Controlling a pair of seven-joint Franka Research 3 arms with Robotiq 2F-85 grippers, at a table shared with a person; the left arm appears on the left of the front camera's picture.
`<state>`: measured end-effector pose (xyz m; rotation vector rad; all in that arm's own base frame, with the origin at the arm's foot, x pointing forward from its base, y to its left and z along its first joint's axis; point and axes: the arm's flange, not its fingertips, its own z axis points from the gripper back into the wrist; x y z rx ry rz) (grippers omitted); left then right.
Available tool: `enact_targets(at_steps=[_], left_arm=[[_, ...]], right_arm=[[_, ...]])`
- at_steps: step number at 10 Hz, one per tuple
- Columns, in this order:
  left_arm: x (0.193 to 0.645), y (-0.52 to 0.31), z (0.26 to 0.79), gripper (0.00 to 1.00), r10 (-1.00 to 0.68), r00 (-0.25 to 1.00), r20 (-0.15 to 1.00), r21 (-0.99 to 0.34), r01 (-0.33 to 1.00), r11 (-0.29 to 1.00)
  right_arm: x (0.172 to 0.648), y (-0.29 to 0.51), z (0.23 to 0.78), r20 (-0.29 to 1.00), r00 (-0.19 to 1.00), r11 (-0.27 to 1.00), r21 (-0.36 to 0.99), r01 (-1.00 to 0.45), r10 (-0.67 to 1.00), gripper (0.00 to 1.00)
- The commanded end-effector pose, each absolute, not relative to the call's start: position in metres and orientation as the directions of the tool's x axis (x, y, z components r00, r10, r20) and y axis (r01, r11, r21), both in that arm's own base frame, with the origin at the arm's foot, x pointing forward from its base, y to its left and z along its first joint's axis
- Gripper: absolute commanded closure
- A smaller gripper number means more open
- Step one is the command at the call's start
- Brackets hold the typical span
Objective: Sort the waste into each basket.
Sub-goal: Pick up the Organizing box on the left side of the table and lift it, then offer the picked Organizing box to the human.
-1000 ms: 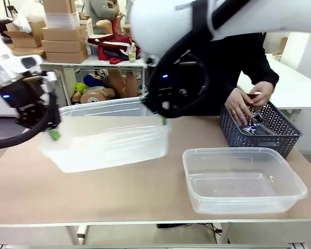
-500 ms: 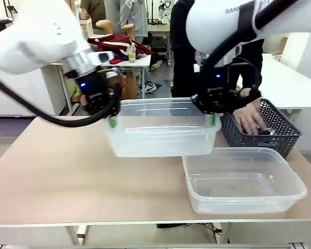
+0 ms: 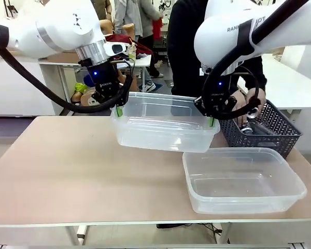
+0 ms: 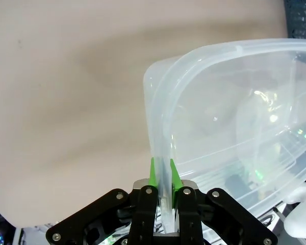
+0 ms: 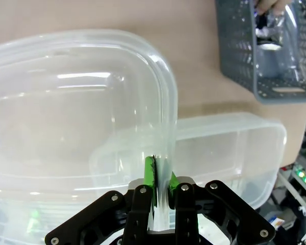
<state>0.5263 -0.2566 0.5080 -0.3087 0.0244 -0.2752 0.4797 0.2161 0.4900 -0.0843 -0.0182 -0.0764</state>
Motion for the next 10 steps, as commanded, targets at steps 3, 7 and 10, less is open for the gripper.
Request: enact_targets(at_steps=[3, 7, 10], left_arm=[[0.528, -0.254, 0.505, 0.94, -0.256, 0.967, 0.007, -0.303, 0.246, 0.921], [0.528, -0.254, 0.505, 0.94, -0.256, 0.967, 0.007, -0.303, 0.246, 0.921], [0.528, -0.254, 0.505, 0.94, -0.256, 0.967, 0.007, -0.303, 0.246, 0.921]], right_arm=[[0.482, 0.217, 0.488, 0.027, 0.997, 0.995, -0.073, 0.075, -0.073, 0.95], [0.482, 0.217, 0.488, 0.027, 0.997, 0.995, -0.073, 0.075, -0.073, 0.95], [0.482, 0.217, 0.488, 0.027, 0.997, 0.995, -0.073, 0.075, -0.073, 0.95]])
